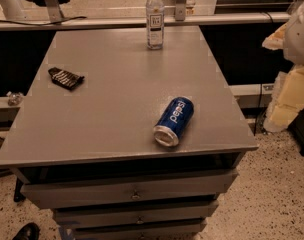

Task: Pick rxbar chocolate

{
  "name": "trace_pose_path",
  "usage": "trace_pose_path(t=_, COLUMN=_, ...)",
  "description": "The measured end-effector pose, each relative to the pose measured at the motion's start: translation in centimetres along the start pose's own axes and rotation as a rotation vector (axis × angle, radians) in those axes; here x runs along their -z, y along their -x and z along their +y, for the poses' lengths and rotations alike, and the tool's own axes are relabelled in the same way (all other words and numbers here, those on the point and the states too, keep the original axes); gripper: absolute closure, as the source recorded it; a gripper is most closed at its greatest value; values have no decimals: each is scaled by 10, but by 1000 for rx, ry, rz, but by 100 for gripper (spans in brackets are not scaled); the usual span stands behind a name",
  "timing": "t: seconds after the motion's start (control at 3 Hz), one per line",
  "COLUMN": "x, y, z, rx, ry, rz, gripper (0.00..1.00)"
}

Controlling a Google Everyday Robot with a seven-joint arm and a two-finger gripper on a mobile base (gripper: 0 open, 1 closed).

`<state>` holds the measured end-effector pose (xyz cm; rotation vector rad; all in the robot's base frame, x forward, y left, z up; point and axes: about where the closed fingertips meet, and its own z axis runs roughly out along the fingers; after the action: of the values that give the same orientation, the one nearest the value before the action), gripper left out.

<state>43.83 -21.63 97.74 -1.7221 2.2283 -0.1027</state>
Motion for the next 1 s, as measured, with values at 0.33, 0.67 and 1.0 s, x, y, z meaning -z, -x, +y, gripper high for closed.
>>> trace_pose_path(t=0.33, x=0, y=0, z=0, rx=0, ry=0, rz=0, gripper=0)
trace_pose_path(t=0.67, x=-20, y=26, z=-4, rx=13, ry=7, rz=-75, gripper=0)
trace_pose_path(t=1.0, x=-50, y=82, z=-16, rx=31, ry=32, rz=-217, gripper=0)
